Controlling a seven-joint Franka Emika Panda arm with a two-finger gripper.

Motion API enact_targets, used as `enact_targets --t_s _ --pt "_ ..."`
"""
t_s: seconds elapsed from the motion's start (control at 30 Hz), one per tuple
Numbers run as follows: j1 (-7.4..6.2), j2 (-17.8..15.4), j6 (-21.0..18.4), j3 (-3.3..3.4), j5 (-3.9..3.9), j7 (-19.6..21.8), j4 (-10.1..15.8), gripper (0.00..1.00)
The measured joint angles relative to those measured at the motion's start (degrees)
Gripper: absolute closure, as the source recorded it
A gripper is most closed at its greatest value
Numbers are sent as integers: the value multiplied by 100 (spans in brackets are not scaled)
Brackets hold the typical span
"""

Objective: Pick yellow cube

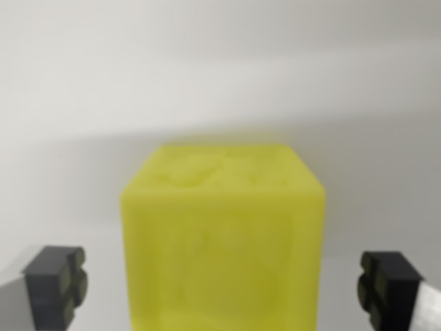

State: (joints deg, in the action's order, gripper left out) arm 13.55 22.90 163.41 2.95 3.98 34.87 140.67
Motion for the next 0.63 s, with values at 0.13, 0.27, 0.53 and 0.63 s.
enact_targets --t_s 0.13,0.27,0.53,0.63 --pt "-6 149 109 -2 49 -36 -40 0" --pt "-14 315 224 -4 110 -82 -89 0" --pt "-39 406 285 7 174 -128 -119 100" --pt "-39 406 285 7 174 -128 -119 100"
